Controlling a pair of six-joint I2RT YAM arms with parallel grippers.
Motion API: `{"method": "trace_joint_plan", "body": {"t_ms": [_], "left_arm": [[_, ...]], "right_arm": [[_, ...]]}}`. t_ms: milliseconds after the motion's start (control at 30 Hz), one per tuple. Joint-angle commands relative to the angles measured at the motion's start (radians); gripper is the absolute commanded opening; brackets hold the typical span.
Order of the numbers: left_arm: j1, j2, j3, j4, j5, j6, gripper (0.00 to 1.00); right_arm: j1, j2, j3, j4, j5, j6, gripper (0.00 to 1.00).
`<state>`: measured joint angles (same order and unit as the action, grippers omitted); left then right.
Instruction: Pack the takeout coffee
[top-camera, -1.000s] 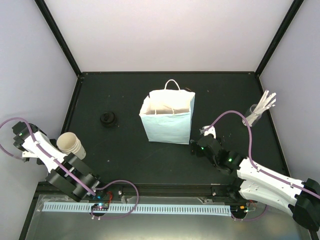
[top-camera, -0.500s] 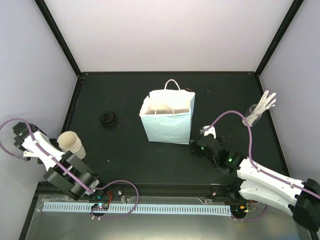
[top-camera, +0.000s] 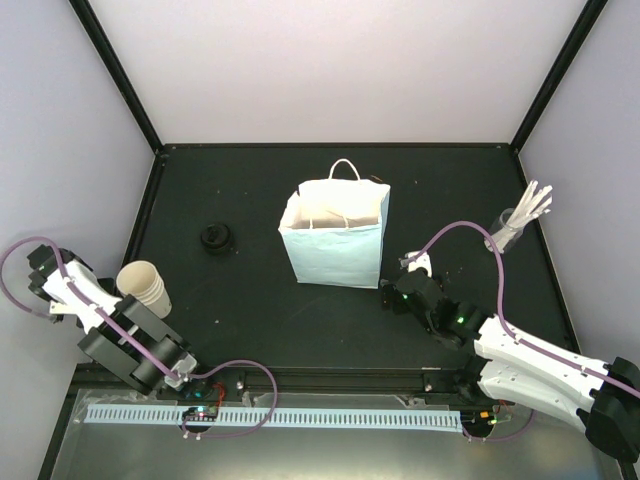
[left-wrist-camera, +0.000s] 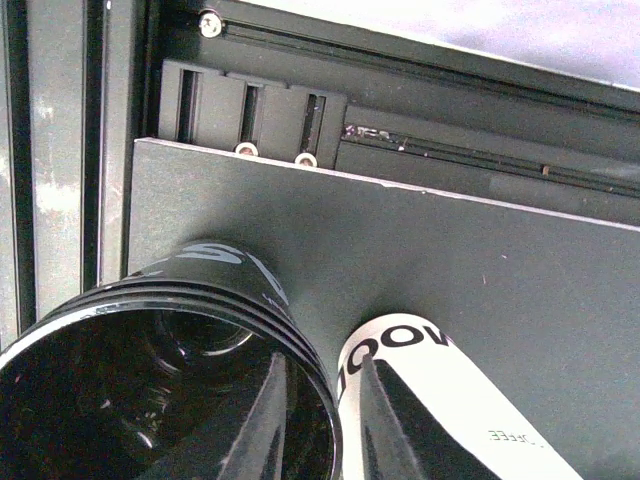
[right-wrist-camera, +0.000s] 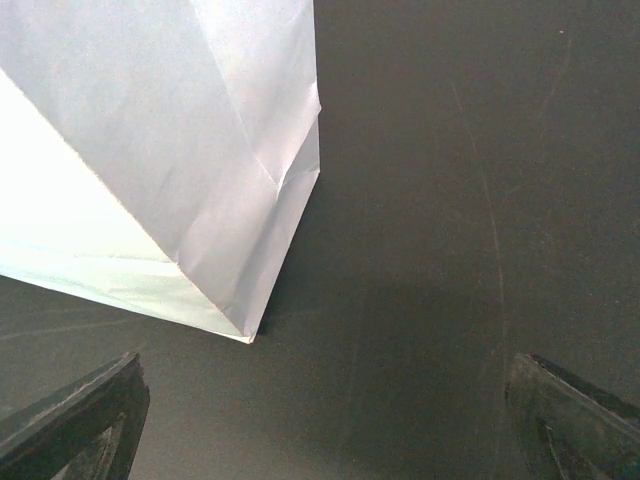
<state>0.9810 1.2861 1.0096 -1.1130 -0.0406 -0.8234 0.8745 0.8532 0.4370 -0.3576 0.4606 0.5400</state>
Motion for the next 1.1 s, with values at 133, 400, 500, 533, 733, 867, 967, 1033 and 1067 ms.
{"method": "trace_joint_plan", "body": {"t_ms": [133, 400, 500, 533, 733, 867, 967, 1033, 1067], "left_arm": [[0.005, 0.022, -0.006, 0.004, 0.012, -0.004, 0.15], [0.006, 0.002, 0.001, -0.007, 0.012, -0.007, 0.03], [0.006, 0.001, 0.0, -0.01, 0.014, -0.009, 0.02], [0.006, 0.001, 0.0, -0.009, 0.017, -0.008, 0.02], [0.007, -0.039, 0.006, -0.031, 0.023, -0.003, 0.02], [0.006, -0.07, 0.025, -0.064, 0.022, -0.001, 0.02], [0.006, -0.085, 0.033, -0.073, 0.02, -0.004, 0.02], [0.006, -0.085, 0.036, -0.077, 0.02, -0.004, 0.01], [0.007, -0.083, 0.037, -0.078, 0.02, -0.004, 0.02]], "right_arm": [[-0.003, -0.012, 0.007, 0.031, 0.0, 0.001, 1.0], [-0.003, -0.013, 0.006, 0.031, -0.002, 0.0, 1.0], [-0.003, -0.014, 0.006, 0.031, 0.0, 0.0, 1.0], [-0.003, -0.014, 0.006, 0.031, 0.0, 0.001, 1.0], [-0.003, -0.014, 0.006, 0.032, -0.002, -0.001, 1.0], [-0.004, -0.014, 0.006, 0.032, -0.002, -0.002, 1.0], [-0.003, -0.014, 0.006, 0.033, -0.003, -0.002, 1.0], [-0.004, -0.014, 0.006, 0.032, -0.003, -0.002, 1.0], [-0.003, -0.014, 0.006, 0.033, -0.003, -0.003, 1.0]]}}
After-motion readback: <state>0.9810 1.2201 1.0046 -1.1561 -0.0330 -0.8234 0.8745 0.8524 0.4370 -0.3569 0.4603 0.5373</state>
